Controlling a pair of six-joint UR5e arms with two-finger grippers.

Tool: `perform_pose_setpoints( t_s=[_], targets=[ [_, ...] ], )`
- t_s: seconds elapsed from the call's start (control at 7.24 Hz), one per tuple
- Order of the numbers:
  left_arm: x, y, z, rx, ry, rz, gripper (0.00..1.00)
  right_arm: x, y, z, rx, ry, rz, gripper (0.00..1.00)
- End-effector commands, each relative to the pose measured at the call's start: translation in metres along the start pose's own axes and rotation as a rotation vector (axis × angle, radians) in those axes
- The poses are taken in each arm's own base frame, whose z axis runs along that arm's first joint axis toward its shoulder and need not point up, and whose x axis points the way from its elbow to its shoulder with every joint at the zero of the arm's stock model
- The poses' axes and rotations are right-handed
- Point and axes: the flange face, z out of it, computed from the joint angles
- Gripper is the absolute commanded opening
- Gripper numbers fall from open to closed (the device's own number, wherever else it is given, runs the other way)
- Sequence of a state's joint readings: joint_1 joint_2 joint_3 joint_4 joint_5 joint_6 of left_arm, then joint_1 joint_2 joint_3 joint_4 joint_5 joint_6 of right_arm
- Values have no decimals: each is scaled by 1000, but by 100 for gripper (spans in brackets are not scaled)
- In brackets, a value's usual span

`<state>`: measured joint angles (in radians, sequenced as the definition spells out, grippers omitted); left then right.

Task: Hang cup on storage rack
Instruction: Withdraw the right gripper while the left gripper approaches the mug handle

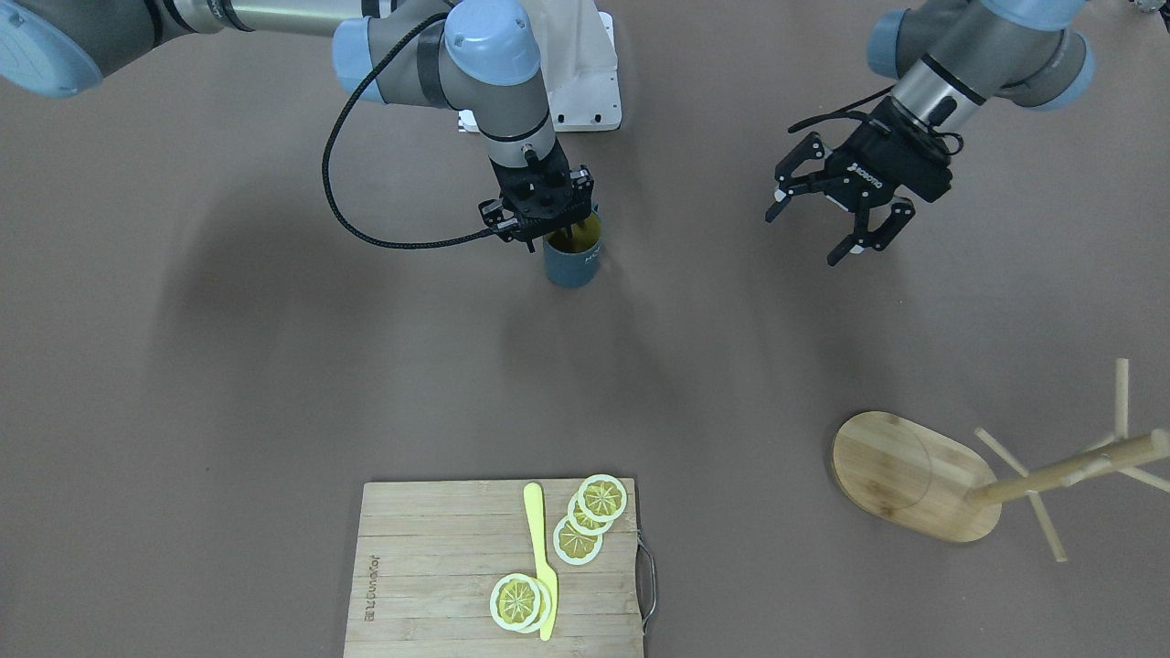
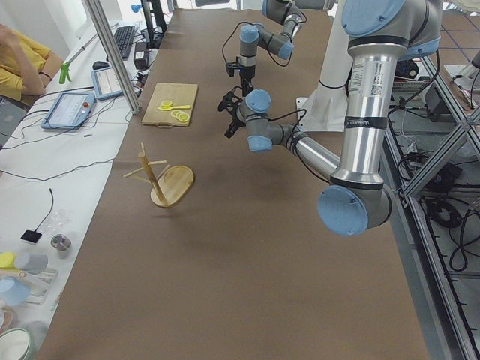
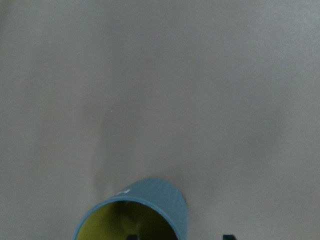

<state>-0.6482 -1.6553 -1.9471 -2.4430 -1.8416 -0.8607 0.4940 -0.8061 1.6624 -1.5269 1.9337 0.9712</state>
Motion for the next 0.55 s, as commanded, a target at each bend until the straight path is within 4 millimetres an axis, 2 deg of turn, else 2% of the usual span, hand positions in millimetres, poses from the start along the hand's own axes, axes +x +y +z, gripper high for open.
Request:
perform_pose_setpoints(
  t_s=[0.0, 0.14, 0.41],
  targets=[
    [61, 36, 39, 19, 18, -56, 97, 85, -35, -60, -22, -64, 84, 70],
    [91, 54, 55, 51, 10, -92, 97, 144, -39, -90, -9, -67, 108, 77],
    [126, 86, 76, 81, -4, -77, 97, 313, -40, -141, -28, -65, 73, 77]
  ],
)
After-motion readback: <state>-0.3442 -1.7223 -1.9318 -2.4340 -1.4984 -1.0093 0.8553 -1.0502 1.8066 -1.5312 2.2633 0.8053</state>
